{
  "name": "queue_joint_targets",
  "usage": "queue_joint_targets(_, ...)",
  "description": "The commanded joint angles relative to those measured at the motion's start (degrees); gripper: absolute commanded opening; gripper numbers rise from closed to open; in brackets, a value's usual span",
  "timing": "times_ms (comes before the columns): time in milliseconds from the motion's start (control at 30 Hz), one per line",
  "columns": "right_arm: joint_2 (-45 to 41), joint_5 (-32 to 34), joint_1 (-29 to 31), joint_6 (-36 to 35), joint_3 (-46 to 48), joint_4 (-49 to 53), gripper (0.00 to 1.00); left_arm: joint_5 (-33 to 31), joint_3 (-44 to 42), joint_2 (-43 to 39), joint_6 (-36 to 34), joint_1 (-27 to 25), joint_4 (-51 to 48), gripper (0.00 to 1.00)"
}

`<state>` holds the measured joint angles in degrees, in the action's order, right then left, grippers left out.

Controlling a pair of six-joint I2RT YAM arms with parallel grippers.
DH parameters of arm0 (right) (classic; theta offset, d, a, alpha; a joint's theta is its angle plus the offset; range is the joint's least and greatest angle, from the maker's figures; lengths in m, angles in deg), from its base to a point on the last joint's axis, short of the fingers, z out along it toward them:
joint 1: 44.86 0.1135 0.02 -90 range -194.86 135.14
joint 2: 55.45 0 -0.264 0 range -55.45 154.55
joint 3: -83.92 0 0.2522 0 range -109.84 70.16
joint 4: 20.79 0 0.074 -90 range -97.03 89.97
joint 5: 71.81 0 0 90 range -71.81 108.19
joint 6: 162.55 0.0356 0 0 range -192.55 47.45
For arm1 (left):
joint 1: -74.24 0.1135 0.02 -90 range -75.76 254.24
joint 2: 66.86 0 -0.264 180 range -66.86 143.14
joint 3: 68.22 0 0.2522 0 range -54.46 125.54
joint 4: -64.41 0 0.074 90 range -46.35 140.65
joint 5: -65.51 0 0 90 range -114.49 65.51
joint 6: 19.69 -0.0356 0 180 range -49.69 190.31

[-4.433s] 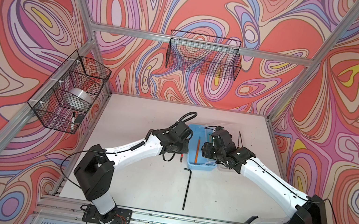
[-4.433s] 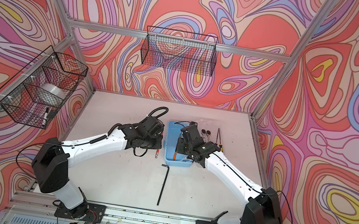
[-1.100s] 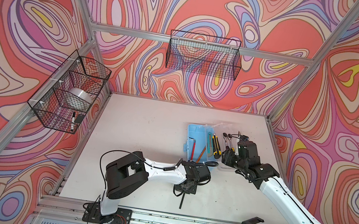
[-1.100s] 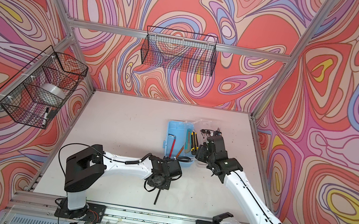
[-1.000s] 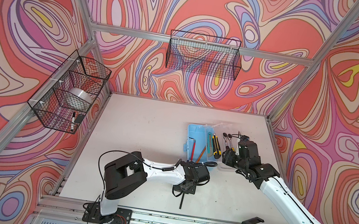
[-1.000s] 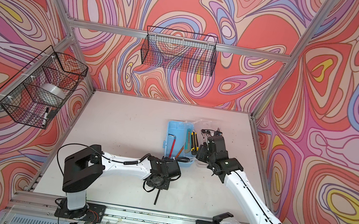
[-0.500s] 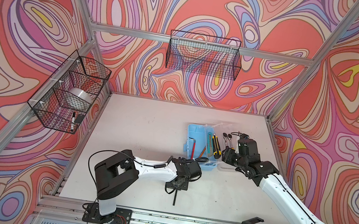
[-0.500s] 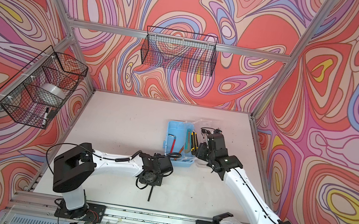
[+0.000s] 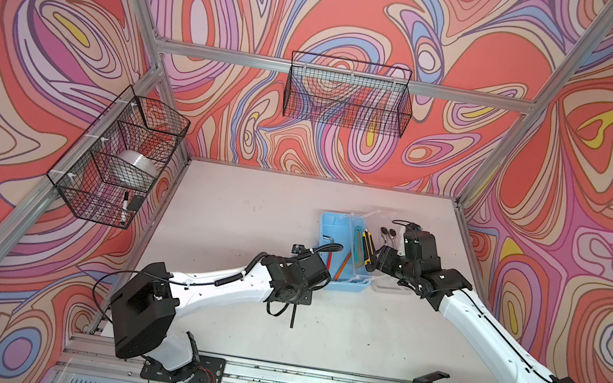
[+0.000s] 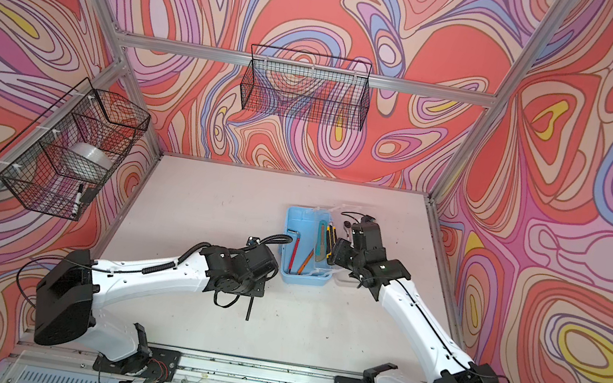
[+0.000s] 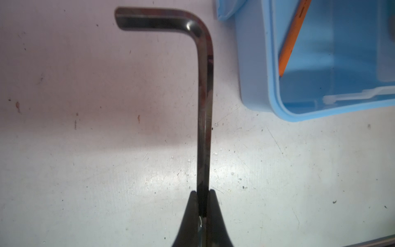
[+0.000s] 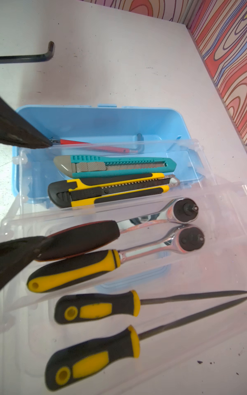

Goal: Pack the tool kit
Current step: 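Lift the black hex key and carry it over the box with the left gripper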

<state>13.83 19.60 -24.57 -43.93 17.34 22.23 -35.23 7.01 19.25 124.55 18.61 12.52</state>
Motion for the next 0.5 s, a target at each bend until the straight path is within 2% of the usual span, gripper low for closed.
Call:
queue_joint_targets(0,1.3,-0.3,-0.3,0.4,-2.0,-0.5,0.67,-1.5,6.0,0.4,-4.7,1.9,-1.3,0.0)
queue_joint_targets(233,0.1,2.2,-0.3,-0.6,-3.0,-0.3,0.68,5.1,18.6,8.8,-11.4,7.7,2.4,0.0)
queue_joint_targets(467,0.5,3.7,-2.4,-3.2,-5.2,3.1,0.68,12.9,37.1,24.5,-15.4,10.6,0.2,0.0)
